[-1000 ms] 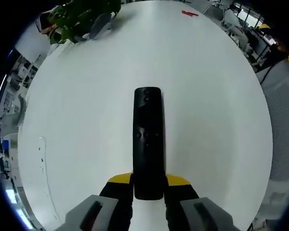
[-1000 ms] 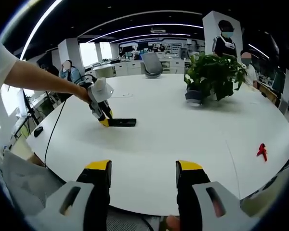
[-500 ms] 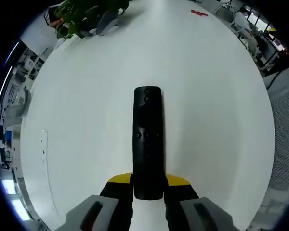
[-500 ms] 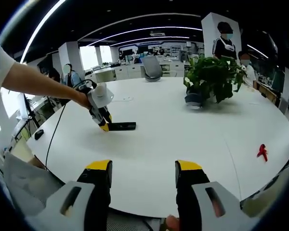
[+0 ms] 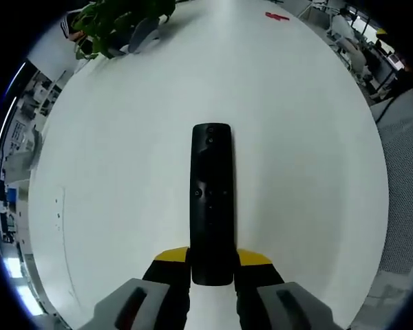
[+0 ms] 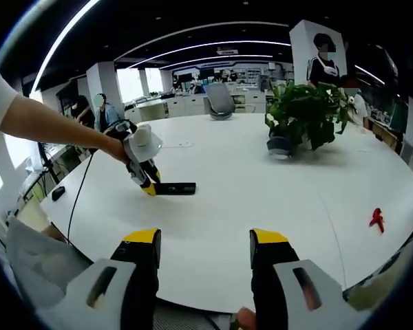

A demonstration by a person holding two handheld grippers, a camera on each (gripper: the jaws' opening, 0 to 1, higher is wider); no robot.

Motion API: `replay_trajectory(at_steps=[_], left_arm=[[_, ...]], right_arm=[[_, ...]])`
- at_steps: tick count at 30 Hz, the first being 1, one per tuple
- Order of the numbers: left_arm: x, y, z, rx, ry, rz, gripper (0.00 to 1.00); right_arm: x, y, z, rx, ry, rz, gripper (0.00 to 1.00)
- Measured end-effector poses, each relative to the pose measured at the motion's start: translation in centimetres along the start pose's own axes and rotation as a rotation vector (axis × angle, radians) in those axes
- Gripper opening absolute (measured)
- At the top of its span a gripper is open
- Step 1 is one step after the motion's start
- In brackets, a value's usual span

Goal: Press the specified remote control buttons in sequence, fully releasing each button before pressing the next.

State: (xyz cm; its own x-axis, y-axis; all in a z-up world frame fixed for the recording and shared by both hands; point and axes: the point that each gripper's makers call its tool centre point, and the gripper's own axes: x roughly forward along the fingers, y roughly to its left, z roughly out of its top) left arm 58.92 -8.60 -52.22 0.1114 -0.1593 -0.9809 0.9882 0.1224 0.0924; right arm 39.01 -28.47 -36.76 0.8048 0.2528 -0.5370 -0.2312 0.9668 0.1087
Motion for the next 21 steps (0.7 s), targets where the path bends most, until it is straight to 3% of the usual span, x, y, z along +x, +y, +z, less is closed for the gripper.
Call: replay_trajectory(at_steps=[16, 21], left_arm=[[-0.2, -2.6, -0.1, 0.027, 0.030, 0.019, 0.24], [-0.3, -3.3, -0.2, 0.000, 0.026, 0.022, 0.24]], right_arm=[[-0.1, 0.0, 0.0, -0.015, -0.003, 0.002, 0.52], [-0.2, 0.0, 0.1, -0.018, -0.009, 0.002, 0.51]])
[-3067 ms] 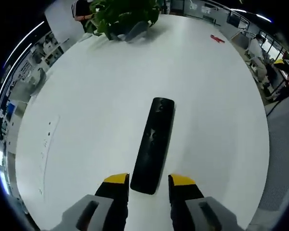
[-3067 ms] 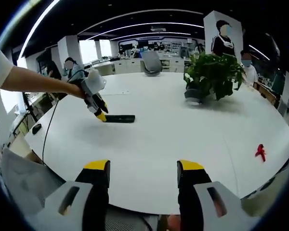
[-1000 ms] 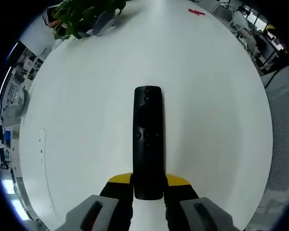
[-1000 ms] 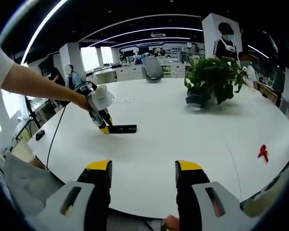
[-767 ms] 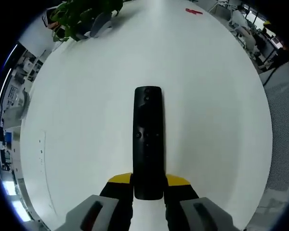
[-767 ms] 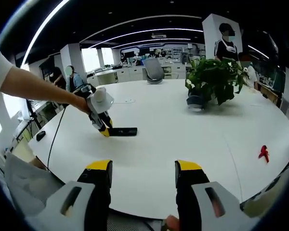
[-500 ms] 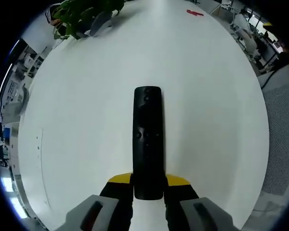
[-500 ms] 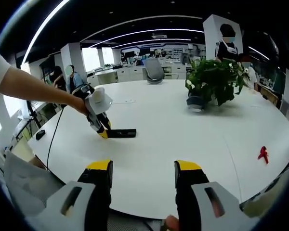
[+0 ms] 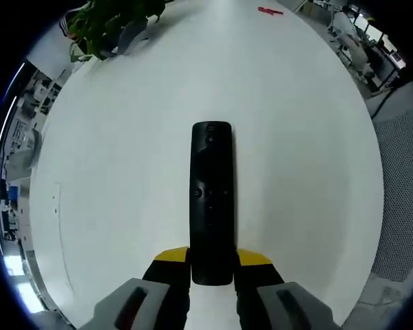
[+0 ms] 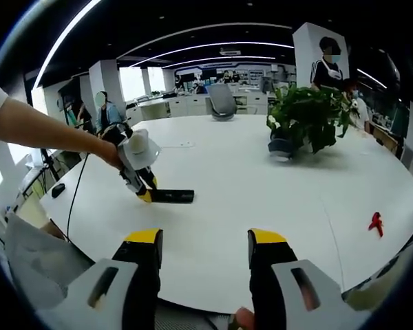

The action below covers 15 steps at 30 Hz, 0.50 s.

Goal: Press the specified remote control buttons in sequence, fully releasing each button before pressing the next.

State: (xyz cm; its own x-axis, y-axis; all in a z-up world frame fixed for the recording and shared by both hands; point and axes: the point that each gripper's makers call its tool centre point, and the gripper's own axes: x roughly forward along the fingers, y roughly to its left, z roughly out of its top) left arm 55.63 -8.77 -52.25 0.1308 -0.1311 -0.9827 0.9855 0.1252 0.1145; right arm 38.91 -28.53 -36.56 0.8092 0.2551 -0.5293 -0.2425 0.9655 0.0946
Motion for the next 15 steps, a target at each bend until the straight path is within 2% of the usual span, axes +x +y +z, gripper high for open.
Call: replay_trajectory(at_steps=[15], left_arm=[[-0.4, -2.8, -0.2, 0.020, 0.003, -0.005, 0.24]], right_arm=[[-0.4, 0.0, 0.1, -0.003, -0.014, -0.002, 0.49]])
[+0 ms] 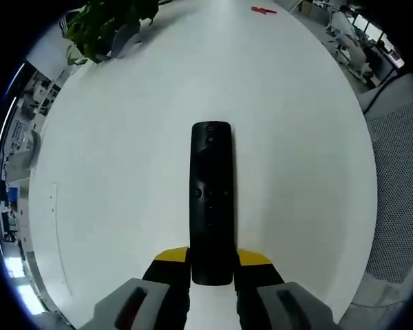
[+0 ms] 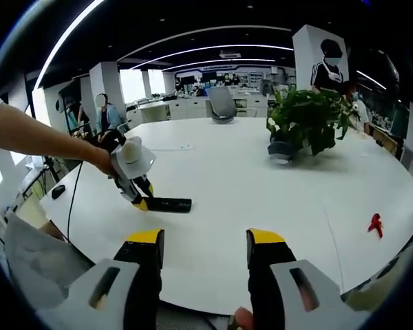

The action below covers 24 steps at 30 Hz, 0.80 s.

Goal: Press the specified remote control buttons in sequence, fully releasing each button before pressing the next.

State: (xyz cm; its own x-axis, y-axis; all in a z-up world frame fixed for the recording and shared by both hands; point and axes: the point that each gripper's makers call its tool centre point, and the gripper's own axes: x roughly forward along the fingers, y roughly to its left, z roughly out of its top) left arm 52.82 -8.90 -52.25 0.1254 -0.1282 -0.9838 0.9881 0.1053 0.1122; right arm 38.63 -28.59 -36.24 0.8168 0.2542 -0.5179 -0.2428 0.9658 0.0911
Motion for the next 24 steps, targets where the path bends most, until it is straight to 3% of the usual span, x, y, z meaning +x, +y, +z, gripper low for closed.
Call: replay_trajectory(at_steps=[24], left_arm=[[-0.5, -3.1, -0.4, 0.048, 0.004, 0.016, 0.24]], right_arm=[[-0.2, 0.0, 0.2, 0.008, -0.020, 0.003, 0.48]])
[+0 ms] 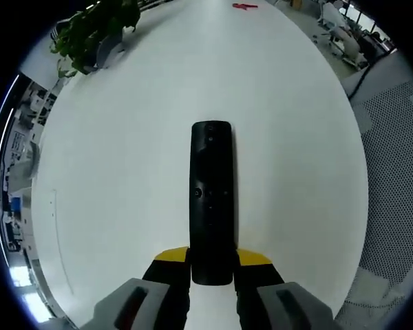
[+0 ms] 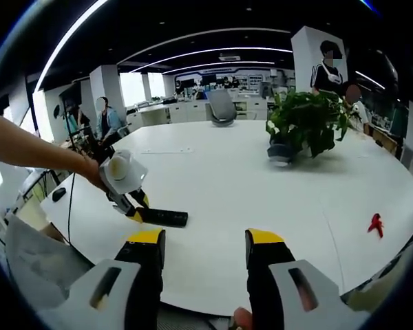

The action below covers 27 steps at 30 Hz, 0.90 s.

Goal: Press the specified remote control buttons in sequence, fully releasing each button before pressing the next.

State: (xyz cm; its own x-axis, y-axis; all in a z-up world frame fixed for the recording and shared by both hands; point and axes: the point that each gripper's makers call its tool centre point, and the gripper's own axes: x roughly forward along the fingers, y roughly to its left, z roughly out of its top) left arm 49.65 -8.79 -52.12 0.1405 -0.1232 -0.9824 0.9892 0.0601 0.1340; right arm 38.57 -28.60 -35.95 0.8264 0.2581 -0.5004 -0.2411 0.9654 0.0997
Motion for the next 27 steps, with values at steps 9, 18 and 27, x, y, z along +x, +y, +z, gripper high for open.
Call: replay_trajectory(at_steps=[9, 18, 27], left_arm=[[-0.2, -1.5, -0.1, 0.032, -0.006, 0.017, 0.24], [-0.6, -2.9, 0.0, 0.065, 0.007, 0.041, 0.24], [-0.8, -3.6, -0.1, 0.013, -0.028, 0.029, 0.24]], right_arm=[[0.1, 0.2, 0.0, -0.006, 0.002, 0.009, 0.48], [0.0, 0.1, 0.0, -0.012, 0.002, 0.011, 0.47], [0.0, 0.1, 0.0, -0.017, 0.004, 0.014, 0.47]])
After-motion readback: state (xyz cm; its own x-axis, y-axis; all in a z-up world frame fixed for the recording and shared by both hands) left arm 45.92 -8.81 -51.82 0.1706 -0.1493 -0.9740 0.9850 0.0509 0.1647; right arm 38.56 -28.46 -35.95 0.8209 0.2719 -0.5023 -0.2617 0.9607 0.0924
